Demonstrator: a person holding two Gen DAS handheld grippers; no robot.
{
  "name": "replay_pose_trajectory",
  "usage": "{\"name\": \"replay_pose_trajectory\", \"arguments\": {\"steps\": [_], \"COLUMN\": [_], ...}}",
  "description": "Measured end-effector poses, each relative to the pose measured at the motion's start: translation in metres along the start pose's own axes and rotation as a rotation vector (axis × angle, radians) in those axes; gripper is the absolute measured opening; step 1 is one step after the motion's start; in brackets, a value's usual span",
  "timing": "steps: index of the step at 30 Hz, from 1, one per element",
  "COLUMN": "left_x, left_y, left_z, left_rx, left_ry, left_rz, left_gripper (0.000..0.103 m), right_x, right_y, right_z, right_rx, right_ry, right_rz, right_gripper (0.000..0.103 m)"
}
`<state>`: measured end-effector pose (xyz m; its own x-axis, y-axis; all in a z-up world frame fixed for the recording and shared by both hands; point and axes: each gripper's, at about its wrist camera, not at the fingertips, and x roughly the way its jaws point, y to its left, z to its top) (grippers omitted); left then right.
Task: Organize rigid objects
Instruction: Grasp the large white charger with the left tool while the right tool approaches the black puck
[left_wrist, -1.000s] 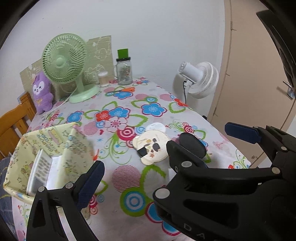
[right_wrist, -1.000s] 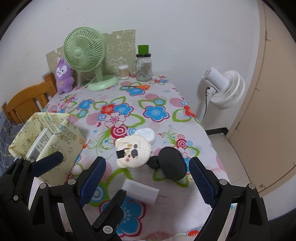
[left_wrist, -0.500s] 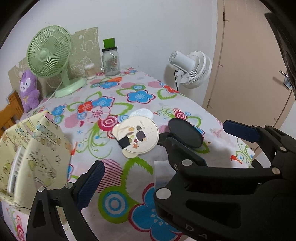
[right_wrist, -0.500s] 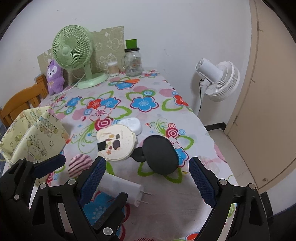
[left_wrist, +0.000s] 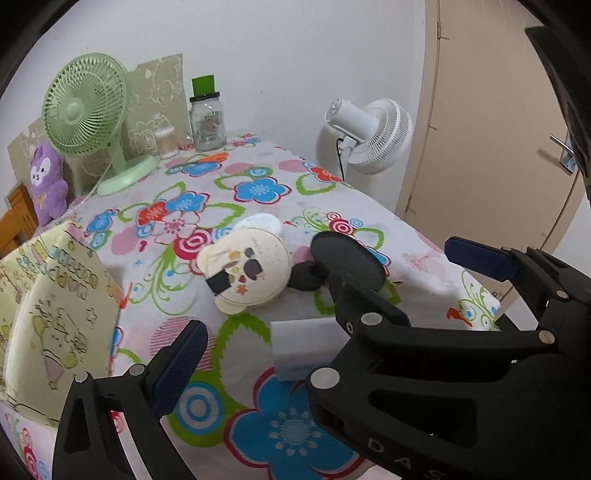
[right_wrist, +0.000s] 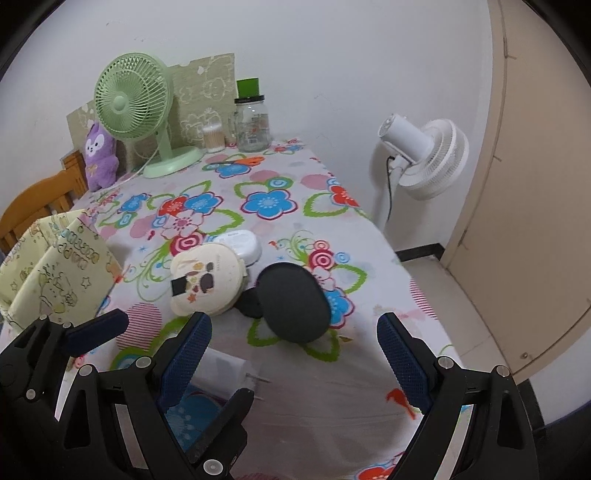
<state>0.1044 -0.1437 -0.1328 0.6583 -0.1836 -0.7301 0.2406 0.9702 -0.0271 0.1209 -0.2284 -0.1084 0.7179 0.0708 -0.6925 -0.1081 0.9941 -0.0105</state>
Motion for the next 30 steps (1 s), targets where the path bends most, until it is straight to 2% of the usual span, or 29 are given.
{"name": "replay_pose_trajectory", "arguments": {"steps": [5, 11, 14, 19, 20, 21, 25, 30], "left_x": [0.014, 0.022, 0.027, 0.029, 0.029, 0.028, 0.030, 0.031], "left_y": [-0.002, -0.002, -0.003, -0.005, -0.004, -0.003, 0.005, 0.013], "left_z": [-0.006, -0.008, -0.008, -0.010, -0.010, -0.010, -0.007, -0.004], "left_rx": [-0.024, -0.067, -0.075, -0.053, -0.049, -0.050, -0.065, -0.072], "left_ry": [0.052, 0.076, 0.099, 0.108, 0.111, 0.103, 0.113, 0.113], "left_rz": [-0.023, -0.055, -0.101, -0.089, -0.079, -0.056, -0.090, -0.074], "left_gripper": [0.100, 0.095, 0.080, 0.074, 0.070, 0.058, 0.058, 0.058], "right_x": [0.009, 0.013, 0.015, 0.020, 0.020, 0.021, 0.024, 0.029], "right_y": [-0.007, -0.012, -0.012, -0.013, -0.013, -0.014, -0.011, -0.003], "right_z": [-0.007, -0.008, -0.008, -0.006, -0.005, -0.004, -0.001, 0.005], "right_rx": [0.008, 0.030, 0.027, 0.031, 0.036, 0.041, 0.041, 0.023], "right_ry": [0.034, 0.028, 0.027, 0.035, 0.037, 0.035, 0.028, 0.030], "right_rz": [-0.015, -0.021, -0.015, 0.006, 0.009, 0.010, 0.007, 0.025], "right_gripper": [0.093, 0.093, 0.093, 0.093, 0.093, 0.093, 0.093, 0.093]}}
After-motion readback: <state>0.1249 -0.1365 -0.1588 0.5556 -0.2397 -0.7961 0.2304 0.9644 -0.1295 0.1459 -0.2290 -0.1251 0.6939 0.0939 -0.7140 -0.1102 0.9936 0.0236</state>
